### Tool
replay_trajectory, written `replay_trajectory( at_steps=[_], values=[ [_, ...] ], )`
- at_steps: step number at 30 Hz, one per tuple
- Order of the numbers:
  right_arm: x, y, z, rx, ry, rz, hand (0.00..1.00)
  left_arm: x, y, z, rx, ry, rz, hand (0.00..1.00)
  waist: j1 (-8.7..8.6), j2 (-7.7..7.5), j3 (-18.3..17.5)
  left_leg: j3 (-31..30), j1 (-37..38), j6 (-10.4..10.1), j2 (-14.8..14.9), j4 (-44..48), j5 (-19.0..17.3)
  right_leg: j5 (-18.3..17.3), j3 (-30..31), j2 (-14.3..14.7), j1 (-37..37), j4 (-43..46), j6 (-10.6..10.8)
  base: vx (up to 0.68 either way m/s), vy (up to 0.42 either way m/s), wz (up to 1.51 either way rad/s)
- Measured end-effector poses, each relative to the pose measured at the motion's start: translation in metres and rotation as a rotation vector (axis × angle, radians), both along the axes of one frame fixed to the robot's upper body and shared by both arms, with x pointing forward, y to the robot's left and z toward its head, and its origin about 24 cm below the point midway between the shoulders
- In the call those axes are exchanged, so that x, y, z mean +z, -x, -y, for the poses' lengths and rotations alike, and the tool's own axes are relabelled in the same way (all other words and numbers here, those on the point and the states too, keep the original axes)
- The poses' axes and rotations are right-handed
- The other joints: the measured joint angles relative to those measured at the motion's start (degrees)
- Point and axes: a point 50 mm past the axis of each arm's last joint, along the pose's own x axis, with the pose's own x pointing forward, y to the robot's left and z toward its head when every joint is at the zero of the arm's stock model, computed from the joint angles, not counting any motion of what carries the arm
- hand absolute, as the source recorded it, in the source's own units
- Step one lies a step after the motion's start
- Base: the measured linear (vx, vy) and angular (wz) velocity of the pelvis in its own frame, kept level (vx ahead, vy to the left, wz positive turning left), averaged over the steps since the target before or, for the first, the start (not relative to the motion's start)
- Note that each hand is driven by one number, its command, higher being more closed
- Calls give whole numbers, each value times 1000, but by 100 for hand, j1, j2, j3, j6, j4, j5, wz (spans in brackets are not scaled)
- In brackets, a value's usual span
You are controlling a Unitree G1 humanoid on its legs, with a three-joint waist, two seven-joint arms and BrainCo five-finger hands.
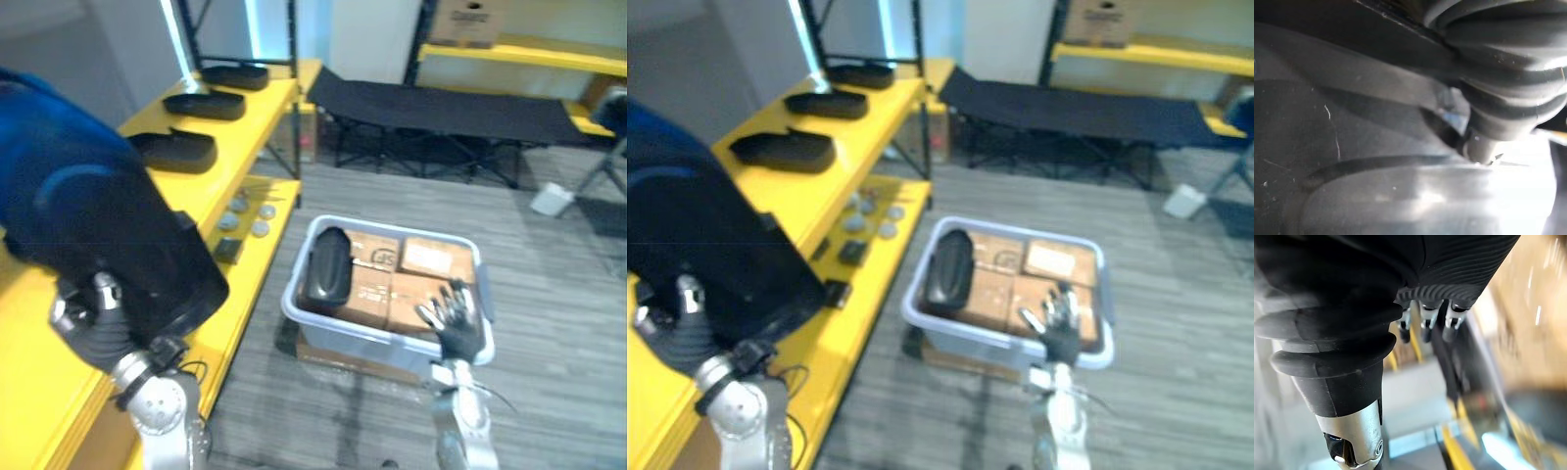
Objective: Walk over and take plastic housings, then place them on the shelf
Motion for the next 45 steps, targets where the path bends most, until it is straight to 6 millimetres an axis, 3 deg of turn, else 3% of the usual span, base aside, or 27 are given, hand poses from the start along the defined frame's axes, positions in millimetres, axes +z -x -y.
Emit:
replay_trajectory(
  at_steps=[5, 10, 15, 17, 20, 24, 26, 30, 31, 33, 35, 38, 39, 40, 43, 45],
  values=[
    [-4, -14, -33, 155, 50, -35, 0, -4, 36, -24, 183, -29, -68, 100, 623, -9, 20, -965, -110, 25, -233, 15, 78, -26, -1106, -20, 574, 11, -3, 36, 21, 93],
    [-2, -16, -54, 242, 132, -19, 0, -9, 70, -39, 286, -36, -128, 100, 1076, -114, 34, -1473, -281, 30, -379, 174, 74, -145, -1572, -57, 752, 195, -42, 45, 46, 62],
    [7, -24, -65, 270, 164, 3, 0, -12, 87, -42, 301, -29, -140, 100, 1221, -191, 94, -1515, -276, 40, -433, 432, -75, -451, -1553, -154, 827, 424, 0, -17, 17, 3],
    [5, -24, -63, 266, 186, -14, 0, -10, 86, -42, 281, -51, -128, 100, 1218, -153, 138, -1466, -294, 64, -434, 634, -177, -556, -1581, -146, 921, 437, 29, -59, 10, -5],
    [1, -23, -55, 239, 197, -50, 0, -6, 79, -40, 225, -80, -104, 100, 1078, -190, 137, -1443, -471, 104, -445, 733, -216, -703, -1834, -143, 1028, 452, 153, -95, -12, 35],
    [-6, -17, -32, 151, 194, -98, 0, 0, 67, -37, 144, -84, -43, 100, 971, -213, 218, -1390, -624, 47, -421, 693, -46, -845, -1941, -239, 931, 805, 14, -31, 30, 36],
    [-8, -12, -19, 114, 165, -108, 0, 7, 57, -30, 89, -99, -4, 100, 859, -234, 249, -1443, -676, 84, -493, 690, 33, -1059, -1358, -364, 800, 1228, -333, -5, 77, 46],
    [-9, -5, 3, 68, 152, -92, 0, 15, 36, -19, -52, -149, 37, 100, 588, -228, 297, -1709, -671, 144, -668, 537, 205, -1064, -142, -555, 524, 1917, -340, 1, 70, 52],
    [-8, -4, 5, 65, 155, -80, 0, 19, 29, -18, -94, -176, 40, 100, 472, -269, 298, -1819, -670, 152, -726, 424, 345, -1070, 5, -559, 514, 1930, -345, 33, -24, 59],
    [-4, -5, 7, 74, 161, -51, 0, 22, 21, -14, -138, -207, 43, 100, 462, -251, 338, -1775, -692, 147, -740, 379, 461, -1097, 9, -559, 524, 1863, -305, 13, -36, 23],
    [1, -9, 4, 101, 167, -19, 0, 21, 21, -13, -146, -208, 34, 100, 467, -187, 380, -1668, -691, 130, -725, 392, 489, -1161, 21, -539, 571, 1666, -213, -35, -32, -19],
    [10, -13, 5, 125, 193, 26, 0, 10, 16, -9, -180, -168, -10, 100, 473, 100, 568, -1594, -695, 2, -567, 388, 583, -1262, 45, -342, 651, 1361, -160, -125, -79, -23],
    [12, -14, 3, 130, 192, 37, 0, 6, 15, -8, -190, -153, -31, 100, 454, 136, 631, -1528, -700, -34, -523, 311, 666, -1506, 43, -313, 649, 1316, -122, -183, -124, -3],
    [9, -10, 7, 120, 205, 24, 0, -3, 12, -4, -213, -121, -62, 100, 401, 207, 665, -1446, -698, 4, -471, 166, 766, -1581, -19, -288, 665, 1307, 165, -190, -134, 13],
    [-4, 5, 18, 83, 212, -41, 0, -18, 9, 2, -261, -81, -124, 100, 138, 291, 718, -404, -721, 181, -23, -33, 780, -1652, -474, -240, 813, 1313, 173, -214, -100, 67],
    [-7, 9, 22, 76, 223, -55, 0, -19, 12, 1, -259, -85, -135, 100, 151, 320, 713, -217, -775, 249, 21, -48, 891, -1678, -522, -247, 810, 1360, 204, -42, 22, 37]
  ],
)
